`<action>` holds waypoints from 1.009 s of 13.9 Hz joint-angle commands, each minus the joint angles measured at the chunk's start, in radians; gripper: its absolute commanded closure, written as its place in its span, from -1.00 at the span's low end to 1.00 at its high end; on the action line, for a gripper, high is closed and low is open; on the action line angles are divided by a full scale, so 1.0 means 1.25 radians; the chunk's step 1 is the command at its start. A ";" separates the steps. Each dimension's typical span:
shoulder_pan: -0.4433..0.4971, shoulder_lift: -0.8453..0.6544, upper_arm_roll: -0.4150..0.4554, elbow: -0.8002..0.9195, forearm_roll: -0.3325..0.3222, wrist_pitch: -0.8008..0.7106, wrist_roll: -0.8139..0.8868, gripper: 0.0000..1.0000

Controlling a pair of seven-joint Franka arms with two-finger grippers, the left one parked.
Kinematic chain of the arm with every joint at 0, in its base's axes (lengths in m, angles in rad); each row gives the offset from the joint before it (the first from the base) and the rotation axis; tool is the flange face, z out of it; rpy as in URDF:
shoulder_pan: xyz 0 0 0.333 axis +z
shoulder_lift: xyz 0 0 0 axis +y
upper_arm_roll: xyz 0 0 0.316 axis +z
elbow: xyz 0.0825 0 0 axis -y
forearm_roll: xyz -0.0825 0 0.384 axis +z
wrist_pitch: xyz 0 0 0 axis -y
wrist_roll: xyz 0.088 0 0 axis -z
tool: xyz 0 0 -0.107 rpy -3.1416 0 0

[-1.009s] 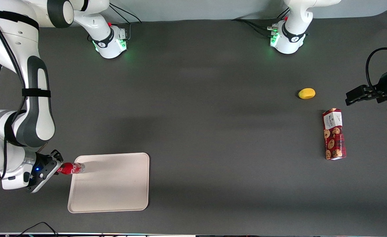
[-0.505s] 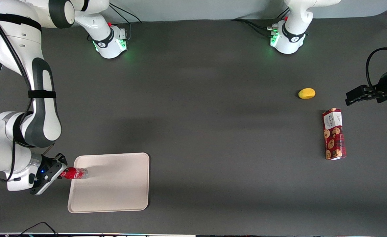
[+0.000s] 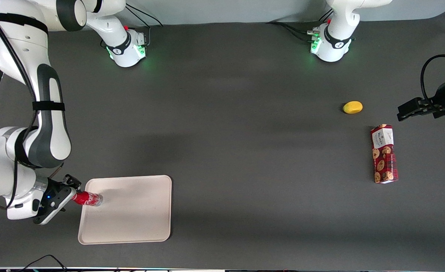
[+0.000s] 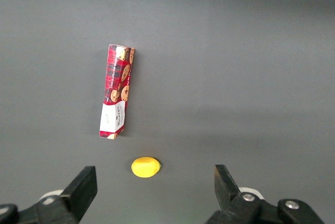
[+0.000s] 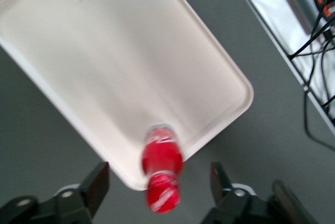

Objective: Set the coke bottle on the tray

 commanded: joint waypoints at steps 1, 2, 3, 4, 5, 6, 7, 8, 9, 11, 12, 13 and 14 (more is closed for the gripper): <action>0.030 -0.119 -0.002 -0.016 -0.029 -0.161 0.163 -1.00; 0.037 -0.158 0.002 -0.015 -0.056 -0.231 0.242 -1.00; 0.040 -0.201 0.030 -0.016 -0.070 -0.292 0.337 -1.00; 0.037 -0.249 0.073 -0.017 -0.108 -0.362 0.447 -1.00; 0.029 -0.286 0.125 -0.017 -0.142 -0.428 0.544 -1.00; 0.020 -0.320 0.171 -0.026 -0.157 -0.484 0.638 -1.00; 0.012 -0.366 0.196 -0.057 -0.158 -0.504 0.705 -1.00; 0.009 -0.427 0.215 -0.111 -0.158 -0.507 0.749 -1.00; 0.007 -0.496 0.225 -0.191 -0.158 -0.499 0.793 -1.00; 0.005 -0.636 0.226 -0.355 -0.158 -0.446 0.821 -1.00; -0.004 -0.697 0.226 -0.424 -0.158 -0.413 0.821 -1.00; -0.014 -0.744 0.226 -0.472 -0.158 -0.387 0.820 -1.00; -0.020 -0.761 0.215 -0.488 -0.158 -0.380 0.821 -1.00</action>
